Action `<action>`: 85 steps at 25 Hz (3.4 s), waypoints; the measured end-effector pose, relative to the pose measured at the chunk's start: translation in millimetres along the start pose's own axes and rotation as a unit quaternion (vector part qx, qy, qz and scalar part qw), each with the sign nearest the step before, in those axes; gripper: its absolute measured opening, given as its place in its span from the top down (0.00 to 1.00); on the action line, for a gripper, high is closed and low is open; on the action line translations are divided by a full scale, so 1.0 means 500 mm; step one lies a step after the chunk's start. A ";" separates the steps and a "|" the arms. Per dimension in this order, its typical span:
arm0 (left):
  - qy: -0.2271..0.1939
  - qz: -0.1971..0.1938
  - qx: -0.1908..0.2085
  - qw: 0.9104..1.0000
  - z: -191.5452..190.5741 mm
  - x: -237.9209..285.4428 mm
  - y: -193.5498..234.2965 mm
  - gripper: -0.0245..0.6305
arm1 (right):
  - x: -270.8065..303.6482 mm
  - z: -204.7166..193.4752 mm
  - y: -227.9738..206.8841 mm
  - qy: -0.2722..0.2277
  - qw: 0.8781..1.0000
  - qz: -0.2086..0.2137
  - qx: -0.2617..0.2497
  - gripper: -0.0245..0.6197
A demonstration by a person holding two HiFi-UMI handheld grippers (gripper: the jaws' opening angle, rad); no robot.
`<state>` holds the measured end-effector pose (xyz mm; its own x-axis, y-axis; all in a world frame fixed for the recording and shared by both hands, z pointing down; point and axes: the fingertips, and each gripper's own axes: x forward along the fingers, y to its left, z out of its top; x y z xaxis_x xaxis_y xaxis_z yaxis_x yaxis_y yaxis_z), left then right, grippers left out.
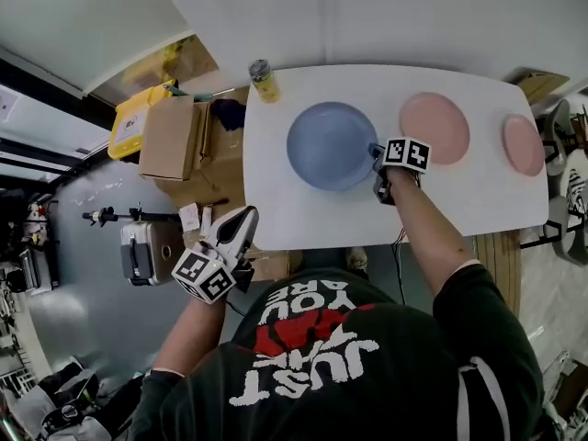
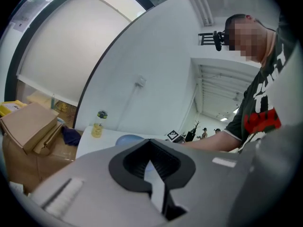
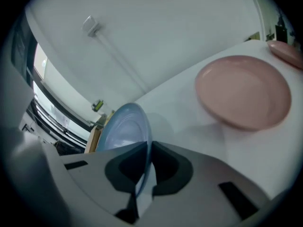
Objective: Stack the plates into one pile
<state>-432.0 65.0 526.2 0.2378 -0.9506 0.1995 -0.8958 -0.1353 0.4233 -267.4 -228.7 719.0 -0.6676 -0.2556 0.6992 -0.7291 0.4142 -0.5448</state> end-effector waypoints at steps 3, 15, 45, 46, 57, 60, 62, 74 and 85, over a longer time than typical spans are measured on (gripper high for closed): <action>0.000 -0.022 0.003 1.000 0.004 0.065 -0.041 0.95 | -0.104 0.095 -0.116 -0.050 0.998 -0.025 0.032 0.93; 0.030 -0.033 0.008 0.999 -0.020 0.229 -0.210 0.95 | -0.317 0.221 -0.573 -0.127 0.967 -0.139 0.170 0.93; -0.034 -0.091 0.003 0.995 -0.031 0.165 -0.279 0.95 | -0.529 -0.154 0.010 -0.044 0.931 0.134 -0.338 0.94; -0.034 -0.090 0.009 0.995 -0.030 0.180 -0.291 0.95 | -0.544 -0.124 -0.004 -0.059 0.931 0.133 -0.334 0.94; -0.063 -0.007 0.002 0.998 -0.059 0.449 -0.491 0.95 | -0.675 0.092 -0.253 -0.086 0.899 0.179 -0.390 0.95; -0.062 0.021 -0.009 0.998 -0.068 0.507 -0.534 0.95 | -0.692 0.127 -0.306 -0.075 0.890 0.195 -0.405 0.95; -0.056 0.031 -0.016 0.998 -0.075 0.534 -0.557 0.95 | -0.702 0.144 -0.331 -0.070 0.889 0.204 -0.404 0.95; 0.064 0.031 -0.085 0.994 -0.175 0.679 -0.412 0.95 | -0.675 0.170 -0.333 -0.074 0.904 0.151 -0.394 0.95; 0.184 0.068 -0.287 0.938 -0.365 0.875 -0.208 0.71 | -0.677 0.108 -0.391 -0.047 0.926 0.084 -0.365 0.95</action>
<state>-166.0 -285.8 730.8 0.3434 -0.7735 0.5328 -0.6023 0.2539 0.7568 93.0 -270.4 563.5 -0.7975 -0.1948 0.5710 -0.3411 0.9262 -0.1604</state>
